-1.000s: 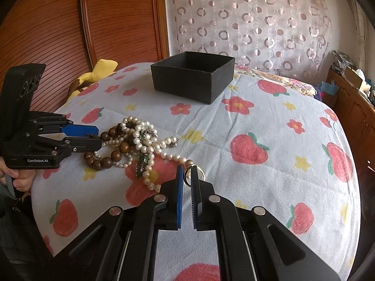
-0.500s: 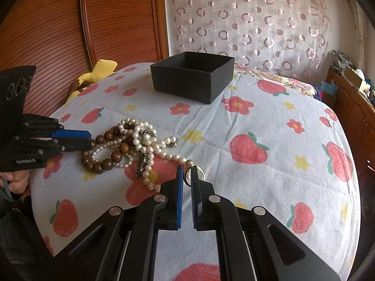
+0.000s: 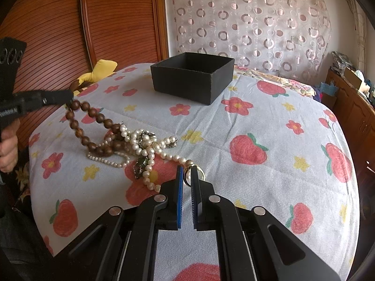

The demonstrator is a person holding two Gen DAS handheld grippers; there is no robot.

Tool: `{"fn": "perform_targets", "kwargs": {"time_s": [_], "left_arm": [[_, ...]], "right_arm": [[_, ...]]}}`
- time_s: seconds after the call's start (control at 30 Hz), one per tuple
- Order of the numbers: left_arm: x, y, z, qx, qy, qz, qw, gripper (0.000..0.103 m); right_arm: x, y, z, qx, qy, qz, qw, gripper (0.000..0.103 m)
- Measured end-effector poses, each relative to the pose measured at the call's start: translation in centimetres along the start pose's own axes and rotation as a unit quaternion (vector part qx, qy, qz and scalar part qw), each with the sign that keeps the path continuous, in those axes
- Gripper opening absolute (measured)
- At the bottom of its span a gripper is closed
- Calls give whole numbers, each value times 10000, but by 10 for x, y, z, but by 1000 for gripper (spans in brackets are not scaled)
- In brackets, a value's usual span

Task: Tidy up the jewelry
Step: 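Carry the brown bead bracelet and ring to the black box with both tools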

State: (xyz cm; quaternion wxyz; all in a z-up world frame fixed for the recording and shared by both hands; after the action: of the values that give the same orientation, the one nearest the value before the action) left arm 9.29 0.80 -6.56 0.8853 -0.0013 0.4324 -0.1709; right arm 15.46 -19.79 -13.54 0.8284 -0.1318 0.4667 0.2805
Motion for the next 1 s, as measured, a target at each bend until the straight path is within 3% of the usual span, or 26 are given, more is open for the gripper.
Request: {"fn": "perform_targets", "kwargs": {"time_s": [0.43, 1.0], "left_arm": [[-46, -3, 57, 216, -644, 180, 9975, 3], [-3, 11, 165, 227, -654, 629, 9956, 3]], "right_arm": [[-37, 6, 33, -187, -431, -19, 9989, 7], [-46, 1, 116, -346, -833, -166, 9958, 7]]}}
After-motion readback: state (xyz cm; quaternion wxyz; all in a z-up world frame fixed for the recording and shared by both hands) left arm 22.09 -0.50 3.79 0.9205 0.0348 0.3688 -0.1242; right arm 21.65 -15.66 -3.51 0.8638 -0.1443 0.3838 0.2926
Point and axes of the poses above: each gripper's, at about its wrist camera, not at the fingertips, and x roughly the way its jaws point, y to its left, z to its top, the point moved 2 cm from there along x, roughly the way its jaws point, and after that the axes turned 14 degrees about y, right-handed, at the moved point
